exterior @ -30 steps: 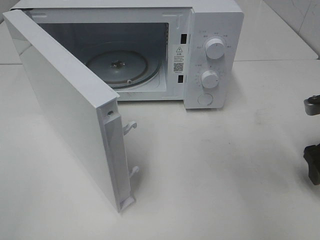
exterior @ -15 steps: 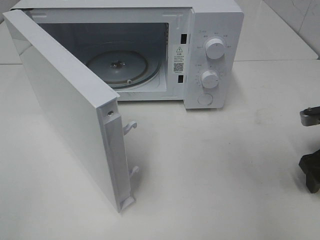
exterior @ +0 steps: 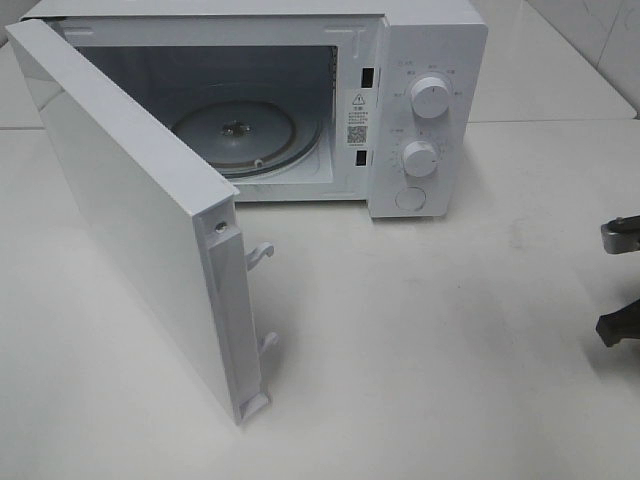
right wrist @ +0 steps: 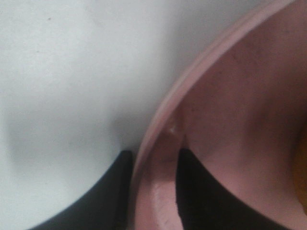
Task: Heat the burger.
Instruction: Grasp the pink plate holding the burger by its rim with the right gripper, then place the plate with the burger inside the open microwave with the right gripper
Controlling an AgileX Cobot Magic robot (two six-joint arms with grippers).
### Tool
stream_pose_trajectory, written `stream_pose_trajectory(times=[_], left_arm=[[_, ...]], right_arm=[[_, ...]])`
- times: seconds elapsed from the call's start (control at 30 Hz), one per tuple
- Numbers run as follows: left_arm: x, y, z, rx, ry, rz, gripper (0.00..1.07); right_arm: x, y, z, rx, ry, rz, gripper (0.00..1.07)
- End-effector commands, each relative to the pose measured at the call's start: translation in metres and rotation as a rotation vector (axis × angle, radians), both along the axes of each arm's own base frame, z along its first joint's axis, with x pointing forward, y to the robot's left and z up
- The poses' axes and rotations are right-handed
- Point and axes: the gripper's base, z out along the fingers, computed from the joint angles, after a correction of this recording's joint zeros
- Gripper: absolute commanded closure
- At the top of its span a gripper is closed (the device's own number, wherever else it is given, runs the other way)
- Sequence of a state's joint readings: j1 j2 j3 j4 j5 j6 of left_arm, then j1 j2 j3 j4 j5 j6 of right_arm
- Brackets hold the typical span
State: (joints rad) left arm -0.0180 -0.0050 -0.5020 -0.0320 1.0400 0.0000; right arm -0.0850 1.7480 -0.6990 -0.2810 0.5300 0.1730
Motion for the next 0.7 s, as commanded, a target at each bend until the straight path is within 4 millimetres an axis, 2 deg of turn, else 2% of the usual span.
stream_pose_trajectory(times=[0.03,0.33,0.7], left_arm=[[-0.003,0.0,-0.001,0.0,-0.02,0.005,0.17],[-0.003,0.0,-0.001,0.0,-0.02,0.005,0.17],[-0.003,0.0,-0.001,0.0,-0.02,0.005,0.17]], right_arm=[[-0.001,-0.002,-0.001,-0.008,0.013,-0.062,1.07],[-0.004,0.001,0.0,-0.034,0.043,-0.065,1.07],[-0.005,0.016,0.016,-0.201,0.021,-0.01,1.07]])
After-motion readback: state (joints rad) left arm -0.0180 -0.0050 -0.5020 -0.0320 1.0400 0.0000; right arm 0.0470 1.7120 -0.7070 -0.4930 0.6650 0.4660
